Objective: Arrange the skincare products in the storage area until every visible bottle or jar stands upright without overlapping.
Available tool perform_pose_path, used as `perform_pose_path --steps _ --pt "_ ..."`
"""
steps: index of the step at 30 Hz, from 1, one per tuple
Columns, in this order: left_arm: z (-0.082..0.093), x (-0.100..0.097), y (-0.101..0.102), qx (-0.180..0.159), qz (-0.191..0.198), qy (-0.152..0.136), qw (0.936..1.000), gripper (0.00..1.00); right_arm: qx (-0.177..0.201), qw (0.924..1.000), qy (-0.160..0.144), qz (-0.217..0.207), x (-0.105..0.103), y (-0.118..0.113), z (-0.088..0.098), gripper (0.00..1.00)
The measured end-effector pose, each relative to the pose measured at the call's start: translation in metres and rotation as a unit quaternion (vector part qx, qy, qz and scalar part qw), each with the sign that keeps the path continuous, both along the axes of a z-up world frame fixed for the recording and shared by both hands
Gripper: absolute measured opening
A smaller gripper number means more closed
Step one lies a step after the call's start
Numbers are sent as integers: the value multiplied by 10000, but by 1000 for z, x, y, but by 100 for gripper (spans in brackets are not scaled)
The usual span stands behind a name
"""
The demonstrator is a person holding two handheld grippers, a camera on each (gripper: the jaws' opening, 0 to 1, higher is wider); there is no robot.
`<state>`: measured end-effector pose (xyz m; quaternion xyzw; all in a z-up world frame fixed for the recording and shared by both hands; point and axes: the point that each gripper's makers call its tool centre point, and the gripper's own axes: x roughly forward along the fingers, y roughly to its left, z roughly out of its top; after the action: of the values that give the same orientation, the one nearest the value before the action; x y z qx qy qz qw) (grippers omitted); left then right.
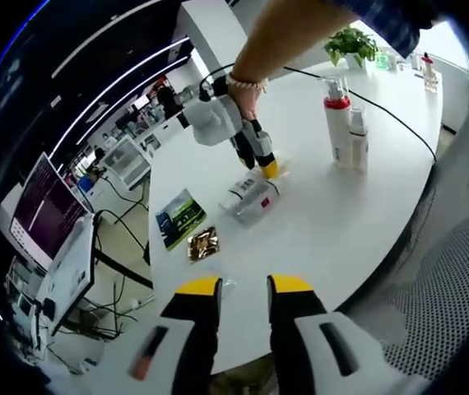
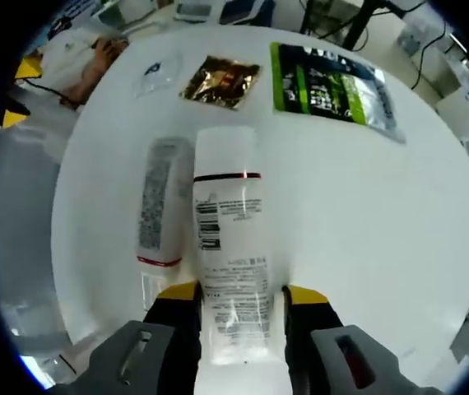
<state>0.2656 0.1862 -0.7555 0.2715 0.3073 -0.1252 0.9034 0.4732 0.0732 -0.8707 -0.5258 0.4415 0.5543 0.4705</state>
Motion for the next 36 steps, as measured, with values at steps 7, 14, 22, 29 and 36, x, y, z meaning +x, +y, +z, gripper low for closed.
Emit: perform_pose_path --steps 7,14,22,29,36 --pt "-1 0 1 123 -16 7 9999 25 43 10000 -1 37 3 -2 0 27" --pt "-2 0 2 211 -1 27 9998 25 -50 10000 -63 46 1 -2 1 25" --pt "-1 0 4 220 38 -7 9997 25 103 9986 -515 84 22 1 31 25" --pt "2 0 3 232 9 -91 9997 25 281 9959 -860 69 33 -7 67 24" --pt "5 1 3 188 9 -170 9997 25 593 9913 -1163 166 22 -5 107 24"
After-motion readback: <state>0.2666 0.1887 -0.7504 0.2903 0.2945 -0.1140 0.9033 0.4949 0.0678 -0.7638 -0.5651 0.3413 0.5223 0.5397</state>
